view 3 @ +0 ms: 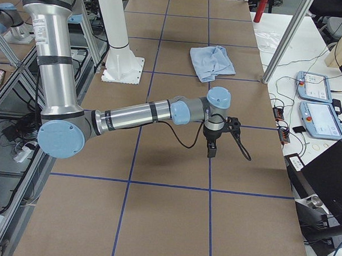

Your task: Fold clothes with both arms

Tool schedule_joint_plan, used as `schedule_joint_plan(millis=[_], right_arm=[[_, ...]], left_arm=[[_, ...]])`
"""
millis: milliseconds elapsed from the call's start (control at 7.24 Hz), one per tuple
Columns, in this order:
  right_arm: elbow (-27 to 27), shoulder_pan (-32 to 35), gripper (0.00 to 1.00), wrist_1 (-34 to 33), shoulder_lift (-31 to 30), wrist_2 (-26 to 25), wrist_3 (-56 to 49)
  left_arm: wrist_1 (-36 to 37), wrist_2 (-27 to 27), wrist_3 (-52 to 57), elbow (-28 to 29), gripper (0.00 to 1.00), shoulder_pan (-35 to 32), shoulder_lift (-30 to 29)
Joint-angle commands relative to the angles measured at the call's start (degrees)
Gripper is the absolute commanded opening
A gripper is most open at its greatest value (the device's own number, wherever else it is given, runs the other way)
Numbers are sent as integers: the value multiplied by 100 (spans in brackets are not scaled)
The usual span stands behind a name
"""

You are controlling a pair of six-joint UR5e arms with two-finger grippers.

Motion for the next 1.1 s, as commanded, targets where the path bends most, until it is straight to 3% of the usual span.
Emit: schedule_joint_plan(millis=[0, 276, 691, 967], right_arm=[[107, 83, 100, 7, -265, 156, -38], [186, 144, 100, 33, -870, 281, -73], [212, 1241, 100, -63, -1320, 360, -1258], [177, 1243, 100, -2, -1356, 360, -1260]], left_arm=[[651, -48, -8, 16, 100, 9, -198], [716, -57, 10, 94, 100, -26, -138], [716, -83, 19, 95, 100, -157, 204], [699, -521, 28, 130, 100, -237, 546]])
